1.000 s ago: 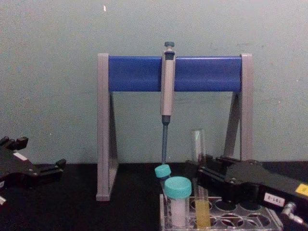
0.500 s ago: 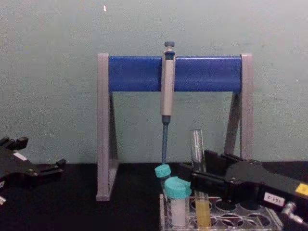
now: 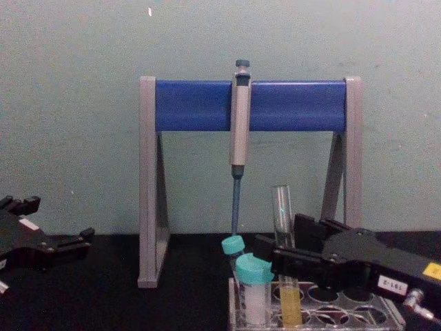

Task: Pick up the test tube from the test tube rack, shake it, then place it back into the test tube rack.

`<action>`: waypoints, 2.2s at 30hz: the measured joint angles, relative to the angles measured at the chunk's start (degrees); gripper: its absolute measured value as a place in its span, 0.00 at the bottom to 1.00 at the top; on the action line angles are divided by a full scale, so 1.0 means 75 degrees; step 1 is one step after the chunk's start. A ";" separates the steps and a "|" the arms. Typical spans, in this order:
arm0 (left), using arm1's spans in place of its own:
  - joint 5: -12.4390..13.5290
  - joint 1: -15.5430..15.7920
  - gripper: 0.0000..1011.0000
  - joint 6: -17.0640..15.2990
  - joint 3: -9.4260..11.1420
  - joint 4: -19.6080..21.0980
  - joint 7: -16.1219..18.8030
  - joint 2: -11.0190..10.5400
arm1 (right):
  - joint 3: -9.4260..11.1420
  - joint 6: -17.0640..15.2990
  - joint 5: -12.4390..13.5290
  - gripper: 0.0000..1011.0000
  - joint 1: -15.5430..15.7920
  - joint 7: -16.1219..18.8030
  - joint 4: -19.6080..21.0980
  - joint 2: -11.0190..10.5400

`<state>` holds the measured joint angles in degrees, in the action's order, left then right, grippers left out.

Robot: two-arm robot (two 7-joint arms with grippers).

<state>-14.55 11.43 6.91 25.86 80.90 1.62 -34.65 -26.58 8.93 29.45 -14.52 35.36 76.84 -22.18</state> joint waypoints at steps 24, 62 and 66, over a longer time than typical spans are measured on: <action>0.0000 0.0000 0.99 0.0000 0.0000 0.0000 0.0001 0.0000 | 0.1386 0.1080 -0.1009 0.99 0.1228 -0.2009 0.2055 -0.0096; 0.0000 0.0000 0.99 0.0000 0.0000 0.0000 0.0000 0.0000 | 0.2152 -0.0727 -0.2503 0.99 0.1475 -0.3646 0.0080 0.0969; 0.0000 0.0000 0.99 0.0000 0.0000 0.0000 0.0000 0.0000 | 0.2178 -0.0747 -0.2559 0.99 0.1450 -0.3553 0.0021 0.1014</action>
<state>-14.55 11.43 6.91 25.86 80.90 1.62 -34.64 -10.25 3.33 10.25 -3.64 8.71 77.00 -14.58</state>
